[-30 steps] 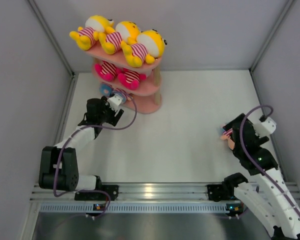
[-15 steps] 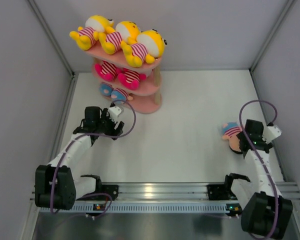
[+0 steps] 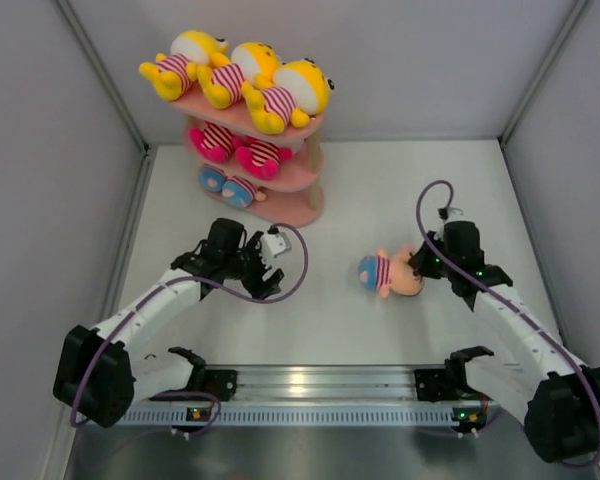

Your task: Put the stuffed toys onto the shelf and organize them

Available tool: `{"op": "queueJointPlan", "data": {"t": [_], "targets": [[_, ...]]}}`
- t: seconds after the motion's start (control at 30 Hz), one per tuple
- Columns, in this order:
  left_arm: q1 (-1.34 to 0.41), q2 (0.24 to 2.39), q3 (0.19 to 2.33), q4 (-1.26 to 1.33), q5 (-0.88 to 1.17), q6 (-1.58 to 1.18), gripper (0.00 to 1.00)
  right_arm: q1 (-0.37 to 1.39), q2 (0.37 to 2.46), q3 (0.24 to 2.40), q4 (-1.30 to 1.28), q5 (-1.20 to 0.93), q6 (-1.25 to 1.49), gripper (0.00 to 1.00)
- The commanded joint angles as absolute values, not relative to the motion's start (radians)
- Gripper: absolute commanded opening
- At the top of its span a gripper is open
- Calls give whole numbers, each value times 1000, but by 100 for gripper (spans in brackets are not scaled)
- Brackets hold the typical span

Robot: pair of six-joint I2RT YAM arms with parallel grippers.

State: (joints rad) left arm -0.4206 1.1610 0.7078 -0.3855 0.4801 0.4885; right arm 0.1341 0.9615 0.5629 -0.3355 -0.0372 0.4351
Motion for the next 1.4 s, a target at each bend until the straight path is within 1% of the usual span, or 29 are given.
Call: {"op": "queueJointPlan", "data": {"t": [0.0, 0.03, 0.07, 0.17, 0.2, 0.33, 0.37, 0.5, 0.57, 0.67, 0.77, 0.8, 0.87, 0.9, 0.93, 1.0, 1.03, 1.07, 1.1, 1.13, 1.17, 1.2, 1.23, 1.33, 1.37], "targets": [[-486, 1149, 796, -391, 488, 508, 81, 319, 977, 659, -331, -199, 328, 0], [-504, 1149, 805, -391, 491, 505, 81, 401, 1003, 670, -331, -199, 318, 0], [-514, 1149, 814, -391, 497, 497, 81, 444, 1017, 679, -328, -198, 307, 0], [-555, 1141, 828, -399, 503, 477, 82, 555, 1075, 710, -273, -216, 325, 0], [-567, 1140, 827, -399, 511, 473, 83, 567, 1092, 724, -252, -219, 334, 0], [-653, 1127, 804, -399, 497, 463, 96, 644, 1170, 764, -138, -229, 367, 0], [-661, 1127, 805, -399, 491, 457, 97, 655, 1181, 773, -121, -244, 376, 0], [-669, 1134, 819, -399, 512, 442, 97, 698, 1232, 842, -129, -213, 383, 0], [-669, 1131, 815, -399, 555, 439, 97, 709, 1246, 850, -114, -216, 387, 0], [-672, 1141, 810, -399, 566, 434, 97, 716, 1246, 854, -94, -229, 396, 0], [-673, 1149, 811, -397, 572, 440, 93, 729, 1244, 864, -84, -232, 403, 0], [-675, 1154, 819, -397, 572, 439, 91, 729, 1244, 868, -81, -233, 405, 0], [-675, 1166, 830, -396, 586, 428, 72, 735, 1247, 868, -66, -238, 414, 0], [-675, 1170, 836, -396, 589, 425, 59, 736, 1249, 868, -48, -244, 416, 0], [-675, 1177, 839, -396, 592, 422, 38, 738, 1252, 868, -40, -250, 419, 0], [-675, 1181, 839, -396, 572, 420, 7, 742, 1262, 870, -28, -262, 426, 0], [-673, 1174, 836, -391, 548, 416, 0, 744, 1266, 870, -29, -255, 428, 1], [-673, 1169, 830, -384, 517, 416, 0, 744, 1267, 867, -31, -244, 429, 9], [-670, 1163, 822, -377, 443, 416, 0, 744, 1269, 867, -35, -227, 433, 21], [-669, 1152, 804, -371, 401, 414, 0, 744, 1269, 867, -61, -210, 431, 46], [-661, 1147, 795, -356, 365, 414, 0, 744, 1269, 864, -72, -171, 434, 53], [-632, 1143, 779, -348, 298, 414, 0, 744, 1259, 859, -86, -151, 433, 58], [-609, 1137, 773, -342, 278, 416, 0, 742, 1252, 854, -98, -115, 436, 62], [-473, 1138, 762, -319, 259, 449, 0, 742, 1210, 822, -106, -69, 434, 65], [-401, 1141, 759, -315, 265, 459, 0, 742, 1198, 809, -110, -58, 433, 66]]}}
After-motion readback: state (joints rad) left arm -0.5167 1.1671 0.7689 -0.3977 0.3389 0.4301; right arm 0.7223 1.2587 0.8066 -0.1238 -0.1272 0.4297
